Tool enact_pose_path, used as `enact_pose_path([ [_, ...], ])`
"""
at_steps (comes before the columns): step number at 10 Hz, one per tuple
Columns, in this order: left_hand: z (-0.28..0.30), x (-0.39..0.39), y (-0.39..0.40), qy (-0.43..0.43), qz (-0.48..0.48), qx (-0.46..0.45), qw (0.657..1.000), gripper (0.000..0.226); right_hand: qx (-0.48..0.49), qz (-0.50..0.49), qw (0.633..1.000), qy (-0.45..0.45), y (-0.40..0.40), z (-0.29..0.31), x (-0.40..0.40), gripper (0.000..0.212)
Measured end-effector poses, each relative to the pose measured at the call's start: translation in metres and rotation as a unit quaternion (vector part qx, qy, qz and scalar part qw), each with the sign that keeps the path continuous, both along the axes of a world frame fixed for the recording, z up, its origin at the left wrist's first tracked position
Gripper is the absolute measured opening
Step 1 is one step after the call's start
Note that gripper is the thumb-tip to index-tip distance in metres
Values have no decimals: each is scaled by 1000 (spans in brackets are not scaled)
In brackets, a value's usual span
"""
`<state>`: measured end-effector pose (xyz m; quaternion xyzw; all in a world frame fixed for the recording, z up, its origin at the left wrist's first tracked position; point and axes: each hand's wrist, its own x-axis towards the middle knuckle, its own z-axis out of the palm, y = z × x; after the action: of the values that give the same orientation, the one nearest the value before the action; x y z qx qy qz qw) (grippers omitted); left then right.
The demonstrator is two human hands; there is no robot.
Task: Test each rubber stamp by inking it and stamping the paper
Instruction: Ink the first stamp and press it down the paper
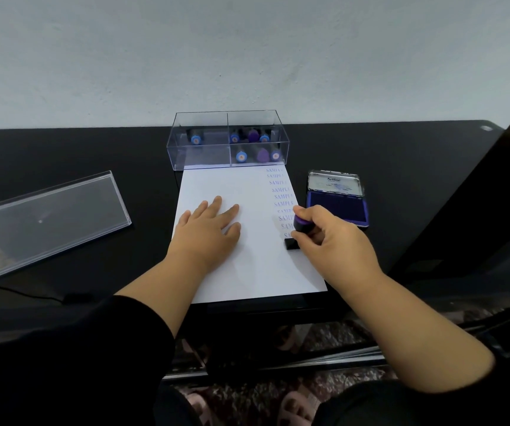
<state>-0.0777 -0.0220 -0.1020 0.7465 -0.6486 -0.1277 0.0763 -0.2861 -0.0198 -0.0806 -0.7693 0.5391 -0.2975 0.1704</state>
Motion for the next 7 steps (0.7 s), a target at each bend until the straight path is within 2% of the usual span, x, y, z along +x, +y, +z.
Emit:
enact_pose_path([
  [2, -1, 0, 0, -2, 0, -3, 1000, 48, -25, -82, 988, -130, -10, 8, -15, 32],
  [3, -1, 0, -1, -3, 0, -2, 1000, 48, -21, -103, 980, -167, -17, 9, -25, 29],
  [7, 0, -1, -1, -2, -1, -1, 1000, 48, -13, -106, 976, -188, -21, 7, -31, 30],
])
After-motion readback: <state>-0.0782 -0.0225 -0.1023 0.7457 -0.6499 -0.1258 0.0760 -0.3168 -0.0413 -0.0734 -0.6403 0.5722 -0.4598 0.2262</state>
